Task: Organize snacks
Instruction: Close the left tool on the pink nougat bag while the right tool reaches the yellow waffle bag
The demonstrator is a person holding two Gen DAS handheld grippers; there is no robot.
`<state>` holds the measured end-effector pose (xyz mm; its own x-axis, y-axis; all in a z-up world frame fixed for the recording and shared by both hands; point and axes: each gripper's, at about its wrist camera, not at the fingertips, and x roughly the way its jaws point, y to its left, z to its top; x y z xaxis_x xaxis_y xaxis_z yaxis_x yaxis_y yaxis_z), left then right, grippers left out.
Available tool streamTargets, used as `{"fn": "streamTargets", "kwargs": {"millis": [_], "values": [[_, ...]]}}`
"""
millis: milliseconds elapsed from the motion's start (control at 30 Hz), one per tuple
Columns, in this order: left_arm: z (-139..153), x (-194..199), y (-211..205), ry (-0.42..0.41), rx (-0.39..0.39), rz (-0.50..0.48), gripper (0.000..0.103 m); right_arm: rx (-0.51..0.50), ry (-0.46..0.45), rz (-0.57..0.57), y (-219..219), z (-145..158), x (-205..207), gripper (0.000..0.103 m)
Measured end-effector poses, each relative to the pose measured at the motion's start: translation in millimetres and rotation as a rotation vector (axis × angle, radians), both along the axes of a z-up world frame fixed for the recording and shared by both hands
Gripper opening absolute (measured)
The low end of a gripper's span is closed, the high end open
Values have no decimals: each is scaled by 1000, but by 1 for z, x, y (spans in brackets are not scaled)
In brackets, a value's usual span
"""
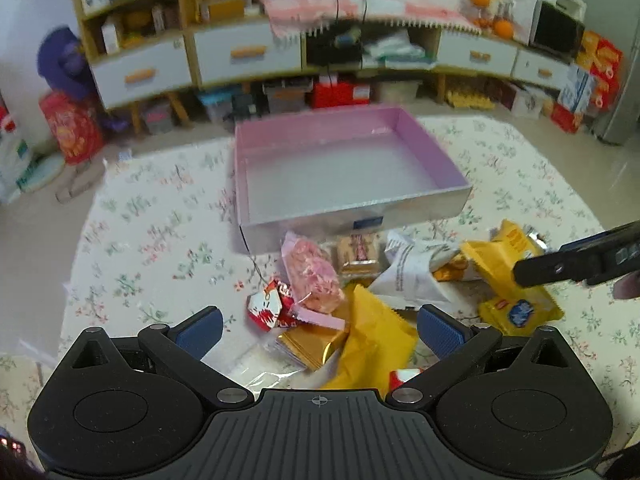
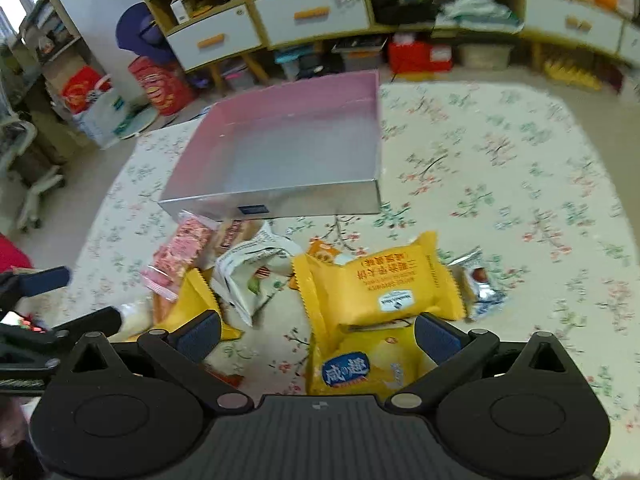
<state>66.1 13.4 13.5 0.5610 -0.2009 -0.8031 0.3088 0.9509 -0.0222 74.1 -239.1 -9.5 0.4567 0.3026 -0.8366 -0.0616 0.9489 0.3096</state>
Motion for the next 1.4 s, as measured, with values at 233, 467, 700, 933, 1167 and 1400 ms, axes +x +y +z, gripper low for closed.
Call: {"fn": "streamTargets", "kwargs": {"millis": [233,467,700,933,1167,1400], "values": [[-20,40,17,105,-165,30,98,86,67,-6,-12,-10,25,75],[-42,67,14,165,-202,24,76,65,133,-68,-24,-25,40,71],[-47,79,11,157,-182,-4,51,45,162,-155,-37,-31,43,70],[-40,81,11,111,-134,-21,45,103,209,-239,-48,-35,42,67],[-33,82,12,125,-182,-48,39,173,192,-298,-59,-25,30,64],[-51,81,-4,139,-77,-52,38,264,276,-341,-56,-44,32,57]]}}
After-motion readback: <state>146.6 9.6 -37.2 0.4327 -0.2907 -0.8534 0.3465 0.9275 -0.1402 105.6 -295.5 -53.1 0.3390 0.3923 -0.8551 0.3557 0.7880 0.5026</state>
